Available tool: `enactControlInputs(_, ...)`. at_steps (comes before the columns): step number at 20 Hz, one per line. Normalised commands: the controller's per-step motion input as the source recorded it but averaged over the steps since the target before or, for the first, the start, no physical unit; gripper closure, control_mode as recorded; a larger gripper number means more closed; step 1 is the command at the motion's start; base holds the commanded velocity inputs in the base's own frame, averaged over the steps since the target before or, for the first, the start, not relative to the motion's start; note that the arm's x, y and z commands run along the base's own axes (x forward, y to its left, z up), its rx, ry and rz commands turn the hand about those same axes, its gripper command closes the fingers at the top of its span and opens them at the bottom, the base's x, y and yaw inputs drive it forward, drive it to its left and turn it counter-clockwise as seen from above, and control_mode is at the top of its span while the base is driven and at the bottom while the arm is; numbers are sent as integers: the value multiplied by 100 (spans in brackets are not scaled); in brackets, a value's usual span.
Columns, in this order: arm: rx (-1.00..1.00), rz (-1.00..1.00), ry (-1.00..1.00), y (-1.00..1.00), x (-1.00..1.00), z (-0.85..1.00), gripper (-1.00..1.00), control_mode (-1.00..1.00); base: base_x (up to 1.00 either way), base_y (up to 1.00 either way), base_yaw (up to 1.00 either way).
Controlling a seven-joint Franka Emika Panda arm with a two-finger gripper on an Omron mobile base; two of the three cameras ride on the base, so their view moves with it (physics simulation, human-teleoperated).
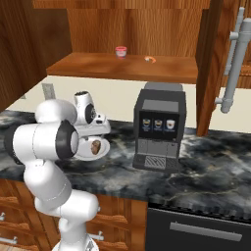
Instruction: Pick the avocado and bread from the counter and place them on the plate. Then pick the jam from the cabinet and place it next to the plate. Lastly close the cabinet door.
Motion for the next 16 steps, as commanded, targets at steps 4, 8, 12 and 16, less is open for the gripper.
enactControlInputs(4, 0, 49, -8, 0, -6, 41, -100, -100, 0, 0, 0)
enactControlInputs(8, 0, 54, -1, 1, -1, 14, -100, -100, 0, 0, 0)
enactControlInputs(12, 2, 52, 0, 24, -14, 1, -100, -100, 0, 0, 0)
enactControlInputs(16, 2, 38, 1, 52, -21, 17, -100, -100, 0, 0, 0)
